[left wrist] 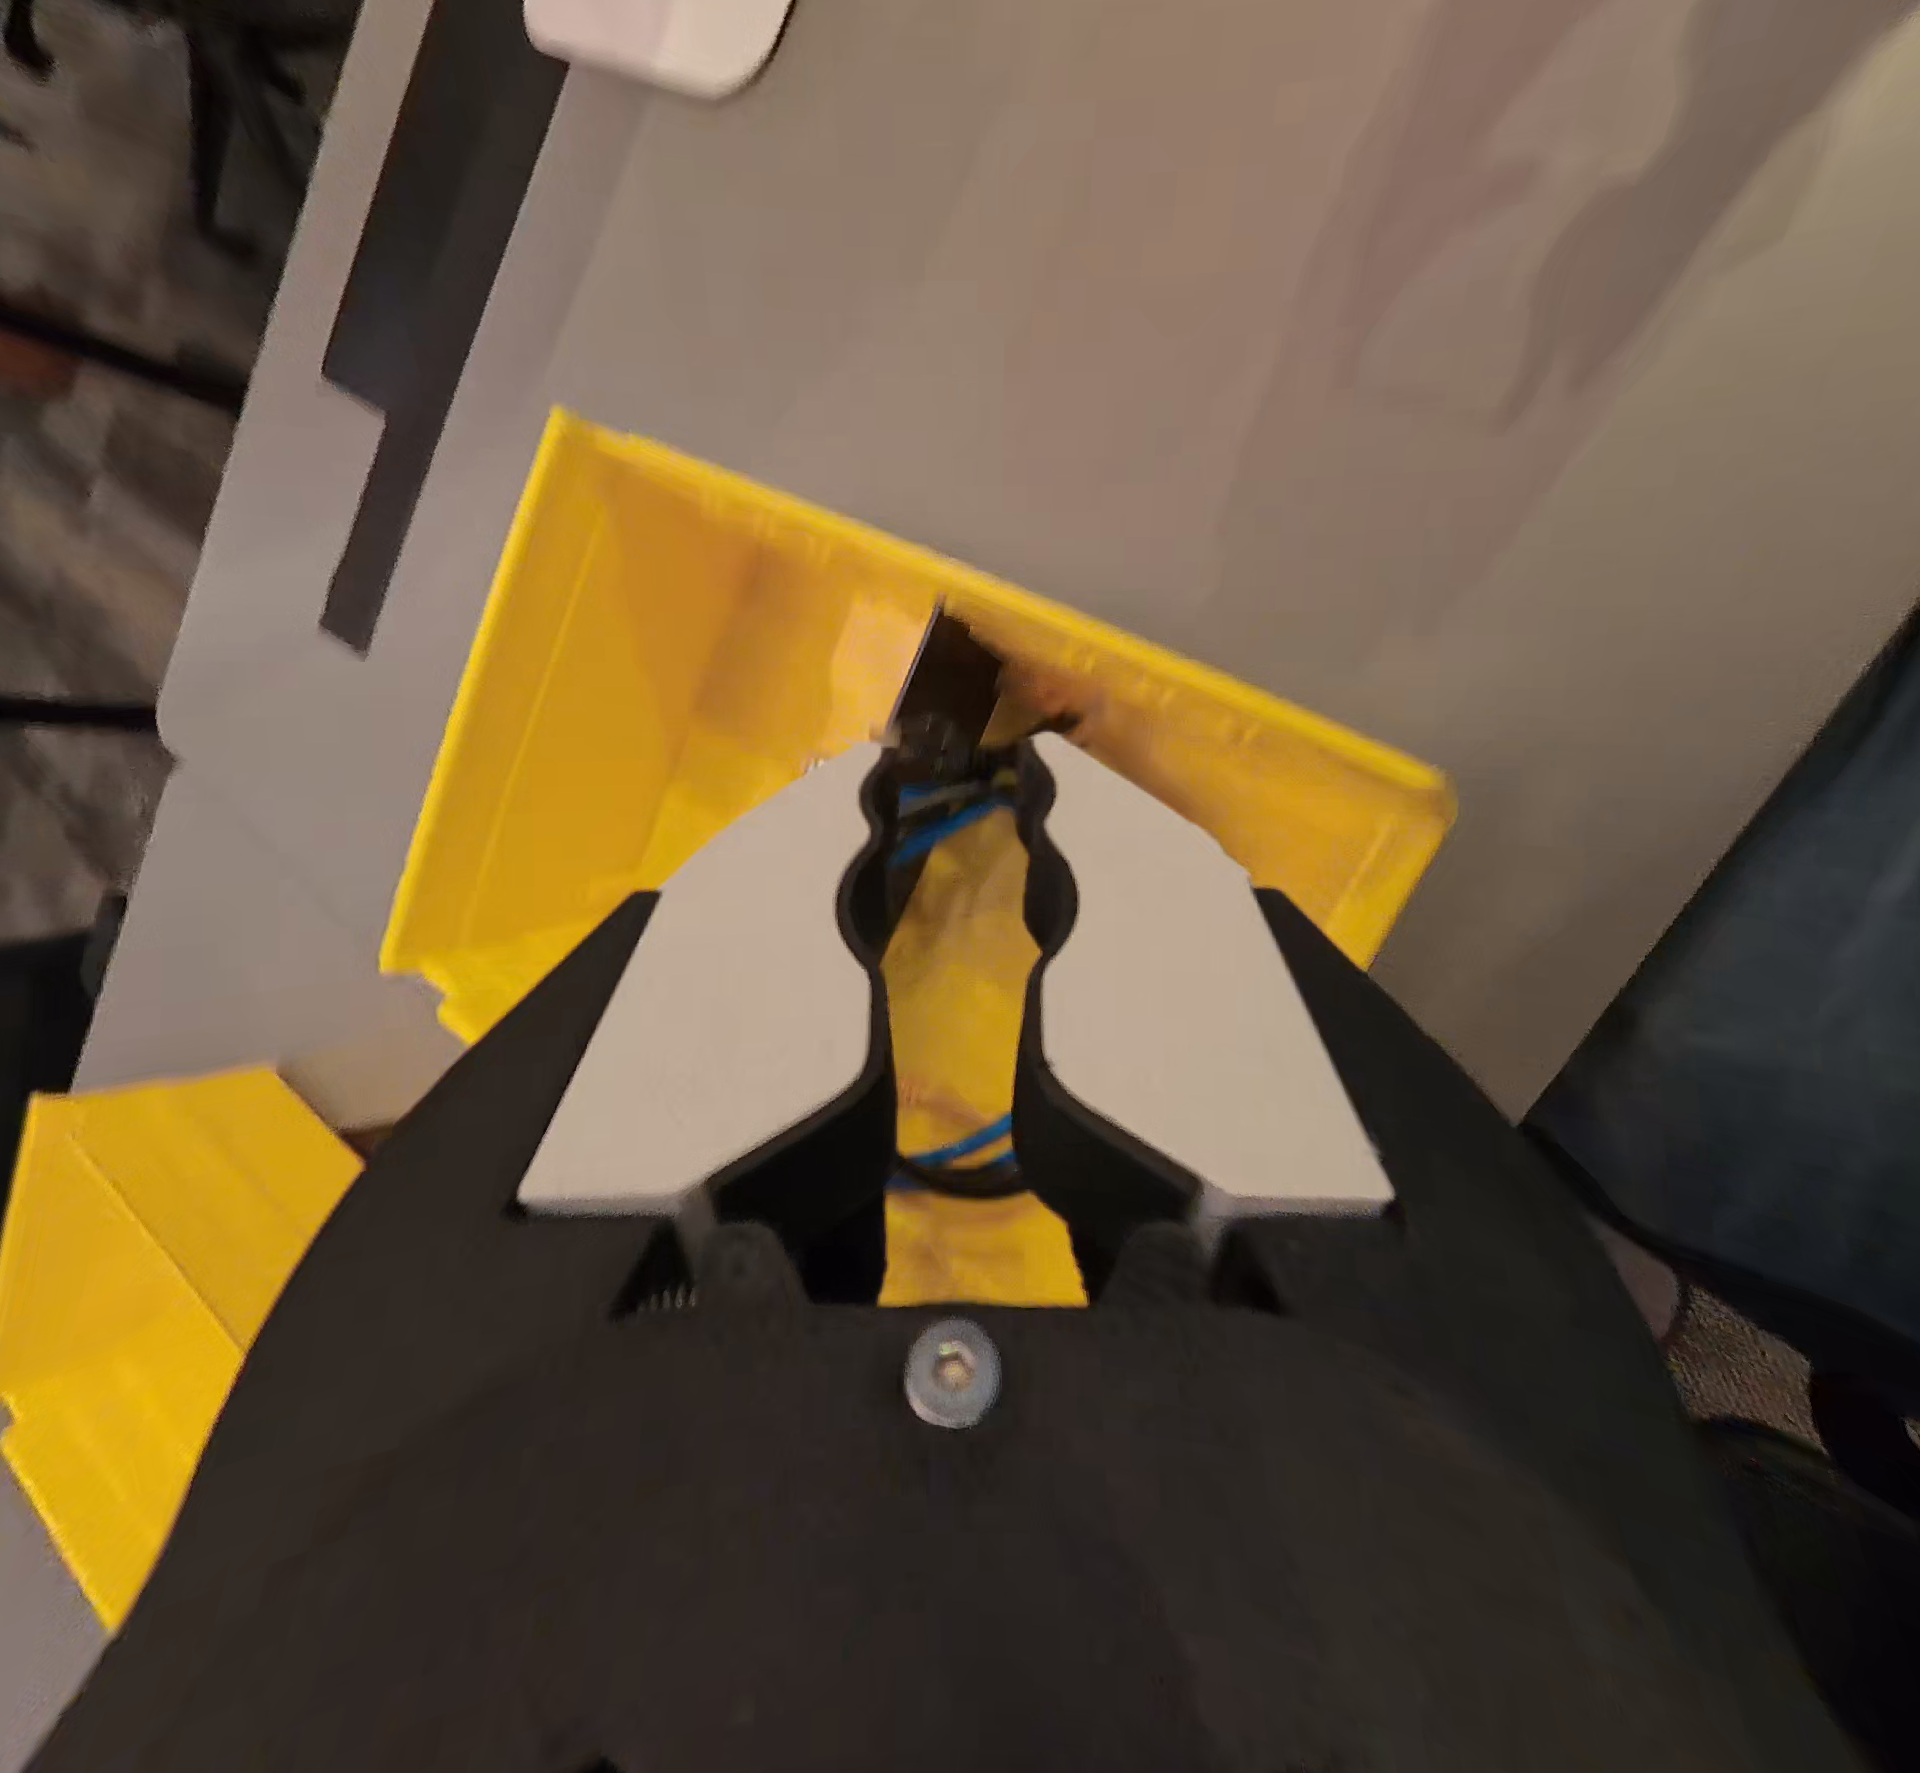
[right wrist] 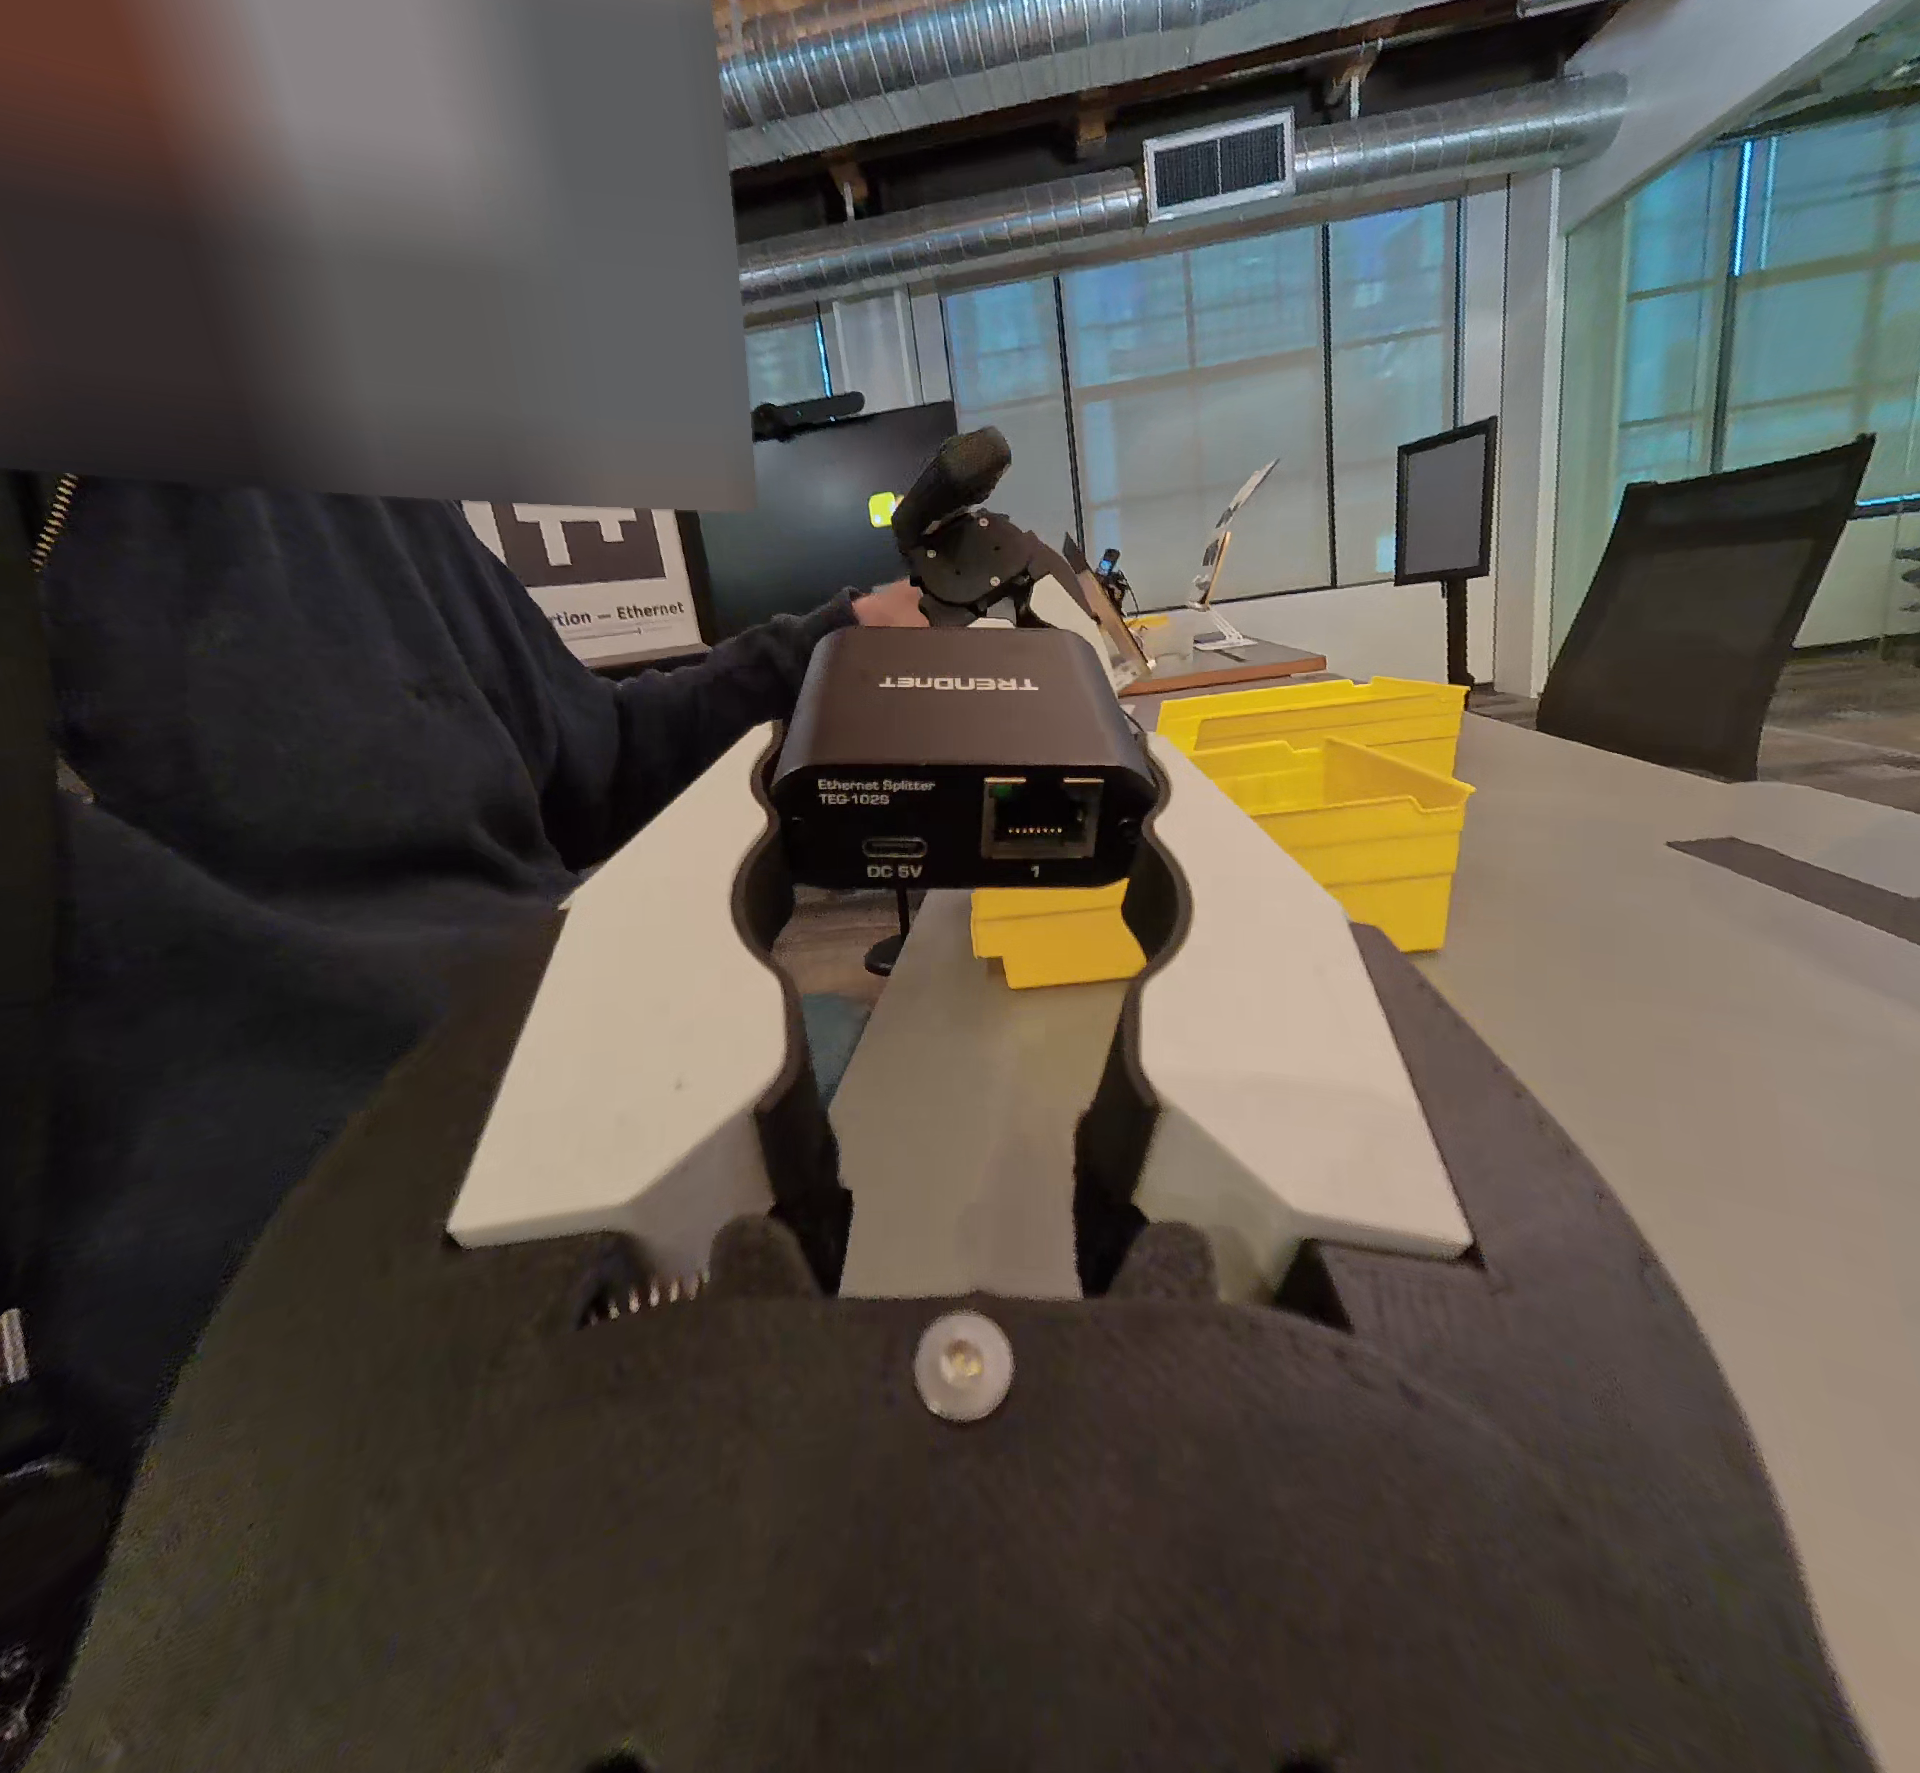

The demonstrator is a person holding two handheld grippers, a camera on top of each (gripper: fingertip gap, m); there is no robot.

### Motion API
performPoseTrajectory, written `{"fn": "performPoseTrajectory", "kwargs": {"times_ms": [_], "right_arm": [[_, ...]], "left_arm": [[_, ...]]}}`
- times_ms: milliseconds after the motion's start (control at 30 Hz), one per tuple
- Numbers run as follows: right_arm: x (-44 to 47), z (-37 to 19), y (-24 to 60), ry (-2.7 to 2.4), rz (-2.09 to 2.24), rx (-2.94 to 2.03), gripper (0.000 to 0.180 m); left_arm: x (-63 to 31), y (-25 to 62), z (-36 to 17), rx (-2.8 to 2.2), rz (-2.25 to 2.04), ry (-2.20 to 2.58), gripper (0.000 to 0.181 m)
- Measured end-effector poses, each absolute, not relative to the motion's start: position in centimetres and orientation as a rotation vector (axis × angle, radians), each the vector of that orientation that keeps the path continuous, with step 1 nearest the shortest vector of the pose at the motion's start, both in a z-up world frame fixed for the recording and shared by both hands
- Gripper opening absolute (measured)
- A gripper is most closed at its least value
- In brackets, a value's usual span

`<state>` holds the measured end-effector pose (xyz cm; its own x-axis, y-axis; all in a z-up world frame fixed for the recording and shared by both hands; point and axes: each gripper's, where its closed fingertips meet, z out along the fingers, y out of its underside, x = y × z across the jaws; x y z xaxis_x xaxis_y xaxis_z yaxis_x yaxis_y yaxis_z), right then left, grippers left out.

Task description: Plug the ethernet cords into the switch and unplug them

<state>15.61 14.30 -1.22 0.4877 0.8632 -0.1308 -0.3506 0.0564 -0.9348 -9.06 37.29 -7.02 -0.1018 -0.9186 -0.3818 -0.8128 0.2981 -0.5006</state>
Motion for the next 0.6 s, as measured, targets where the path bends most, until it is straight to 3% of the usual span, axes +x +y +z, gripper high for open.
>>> {"fn": "performPoseTrajectory", "kwargs": {"times_ms": [33, 200, 400, 600], "right_arm": [[15.5, -1.5, 14.5, -0.551, 0.986, -1.187, 0.063], [15.2, -2.5, 15.2, -0.553, 0.976, -1.222, 0.063], [15.2, -3.2, 15.5, -0.545, 0.967, -1.237, 0.063], [15.9, -3.6, 15.6, -0.524, 0.968, -1.236, 0.063]], "left_arm": [[-10.0, 38.0, -7.7, -1.568, -0.202, 1.928, 0.018], [-10.6, 38.5, -11.4, -1.653, -0.214, 1.923, 0.015], [-8.6, 39.2, -14.7, -1.648, -0.085, 1.870, 0.028], [-8.9, 42.5, -11.8, -1.641, 0.058, 1.641, 0.030]]}}
